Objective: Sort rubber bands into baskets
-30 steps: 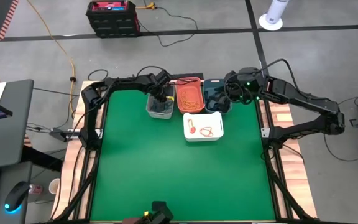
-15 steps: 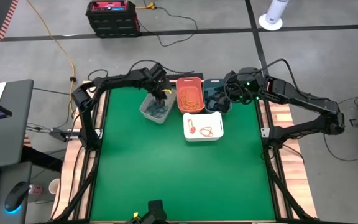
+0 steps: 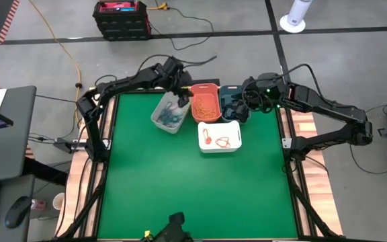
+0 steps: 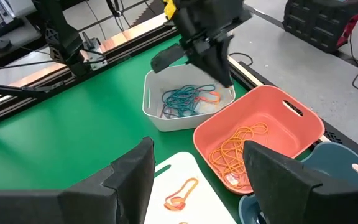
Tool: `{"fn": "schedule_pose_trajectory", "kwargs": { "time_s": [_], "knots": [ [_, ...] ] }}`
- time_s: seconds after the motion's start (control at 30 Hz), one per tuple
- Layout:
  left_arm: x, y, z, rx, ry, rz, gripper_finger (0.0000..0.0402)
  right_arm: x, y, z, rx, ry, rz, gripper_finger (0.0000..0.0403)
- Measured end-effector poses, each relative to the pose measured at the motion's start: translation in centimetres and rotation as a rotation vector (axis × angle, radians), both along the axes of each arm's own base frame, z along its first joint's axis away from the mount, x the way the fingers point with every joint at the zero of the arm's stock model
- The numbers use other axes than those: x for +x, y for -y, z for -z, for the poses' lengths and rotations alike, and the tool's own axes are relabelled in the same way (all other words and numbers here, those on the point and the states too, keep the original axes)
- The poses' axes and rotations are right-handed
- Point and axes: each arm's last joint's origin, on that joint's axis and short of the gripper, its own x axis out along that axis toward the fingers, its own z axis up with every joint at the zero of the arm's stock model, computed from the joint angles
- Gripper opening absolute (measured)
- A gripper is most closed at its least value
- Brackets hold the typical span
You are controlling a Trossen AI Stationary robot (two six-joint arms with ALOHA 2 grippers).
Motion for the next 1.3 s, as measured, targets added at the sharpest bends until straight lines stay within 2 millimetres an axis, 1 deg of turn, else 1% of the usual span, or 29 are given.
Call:
{"fn": "schedule_pose_trajectory", "kwargs": {
  "time_s": [0.17,0.27,0.37,0.47,0.6,0.67,0.73,0.9,1.0,1.07,1.1,1.17,1.3],
  "knots": [
    [1.4,-0.1,-2.2,0.023,0.189,-0.007,0.0000,0.1,-0.3,0.0,0.002,0.001,-0.011,0.0269],
    [2.1,0.2,-2.8,0.045,0.255,-0.006,0.0000,0.2,-0.4,0.0,0.006,0.003,-0.017,0.0269],
    [2.5,0.5,-3.0,0.078,0.274,-0.002,0.0000,0.2,-0.5,0.0,0.007,0.004,-0.021,0.0269],
    [3.3,1.0,-2.0,0.114,0.231,0.023,0.0000,0.2,-0.7,0.0,0.001,0.003,-0.021,0.0269],
    [4.0,1.6,0.1,0.088,0.113,0.007,0.0003,0.3,-0.8,0.0,0.000,0.003,-0.025,0.0269],
    [4.1,1.6,1.3,0.040,0.068,0.029,0.0018,0.3,-1.0,0.0,-0.001,0.004,-0.026,0.0269],
    [4.2,1.7,1.9,-0.004,0.053,0.033,0.0045,0.3,-1.0,0.0,-0.002,0.003,-0.026,0.0269],
    [4.1,1.9,1.7,-0.024,0.058,0.031,0.0136,0.4,-1.0,0.0,-0.002,0.005,-0.028,0.0269],
    [3.3,1.8,0.8,-0.015,0.010,-0.025,0.0173,0.4,-1.0,0.0,-0.003,0.004,-0.029,0.0269],
    [2.1,1.7,0.0,0.009,-0.061,-0.077,0.0183,0.3,-1.0,0.0,-0.004,0.000,-0.030,0.0269],
    [1.4,1.7,-0.4,0.022,-0.104,-0.098,0.0185,0.3,-1.0,0.0,-0.008,-0.001,-0.032,0.0269],
    [-0.2,1.6,-0.4,0.010,-0.213,-0.134,0.0184,0.3,-1.0,0.0,-0.009,-0.002,-0.032,0.0269],
    [-3.1,1.4,-0.6,-0.084,-0.362,-0.209,0.0170,0.3,-1.0,0.0,-0.010,-0.002,-0.033,0.0269]
  ]
}}
